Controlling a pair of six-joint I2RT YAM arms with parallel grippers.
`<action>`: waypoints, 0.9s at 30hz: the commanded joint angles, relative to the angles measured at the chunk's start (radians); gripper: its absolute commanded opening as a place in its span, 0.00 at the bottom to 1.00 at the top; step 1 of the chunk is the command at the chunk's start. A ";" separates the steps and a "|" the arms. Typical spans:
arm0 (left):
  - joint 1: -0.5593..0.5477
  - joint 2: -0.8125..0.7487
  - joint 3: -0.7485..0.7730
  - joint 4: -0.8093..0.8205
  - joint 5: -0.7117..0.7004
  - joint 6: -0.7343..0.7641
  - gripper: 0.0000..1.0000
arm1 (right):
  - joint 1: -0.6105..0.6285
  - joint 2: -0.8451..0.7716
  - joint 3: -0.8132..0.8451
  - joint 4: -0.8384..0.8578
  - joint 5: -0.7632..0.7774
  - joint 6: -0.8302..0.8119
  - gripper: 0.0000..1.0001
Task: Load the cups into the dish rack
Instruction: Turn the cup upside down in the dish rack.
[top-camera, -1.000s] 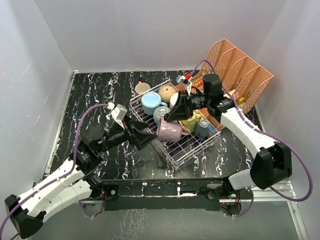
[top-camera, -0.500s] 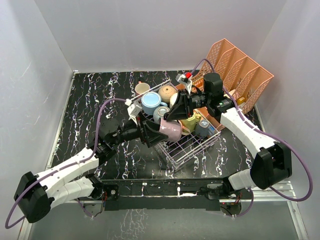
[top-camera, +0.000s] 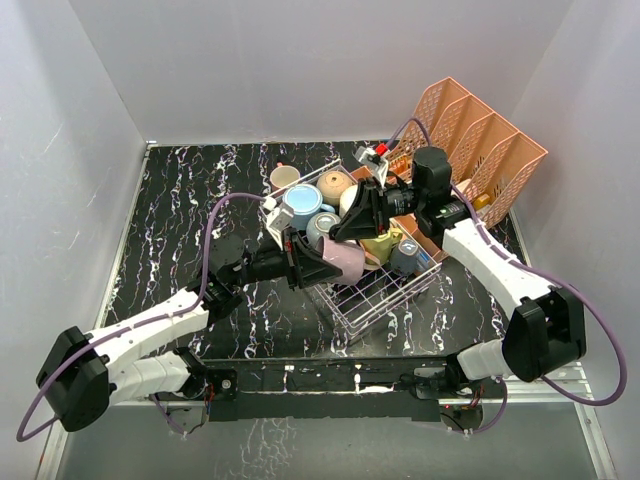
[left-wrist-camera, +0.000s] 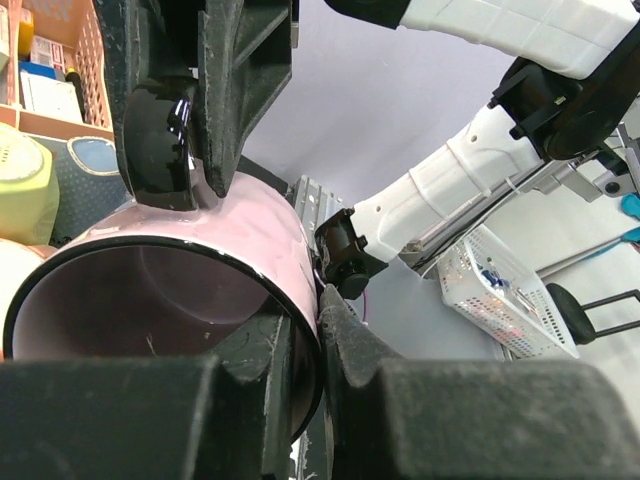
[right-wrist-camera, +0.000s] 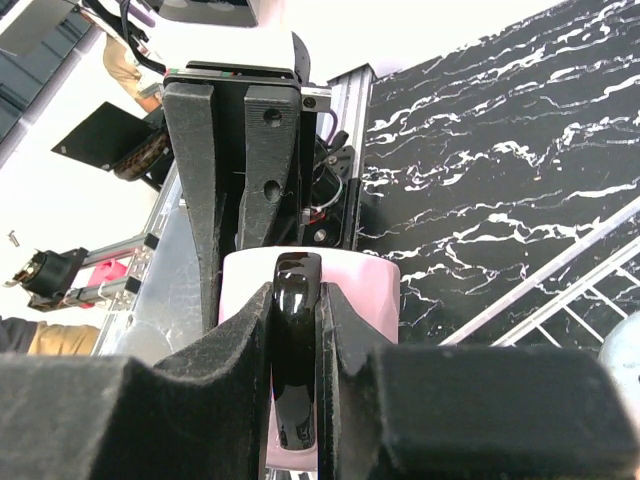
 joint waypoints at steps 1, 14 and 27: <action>0.019 0.016 0.020 0.028 -0.027 -0.028 0.00 | 0.000 -0.083 -0.010 0.106 -0.063 0.033 0.09; 0.112 -0.128 0.004 -0.044 0.156 -0.126 0.00 | -0.076 -0.099 0.225 -0.596 0.061 -0.730 0.96; 0.288 -0.152 0.065 -0.112 0.537 -0.285 0.00 | -0.075 -0.038 0.490 -1.123 0.340 -1.554 0.99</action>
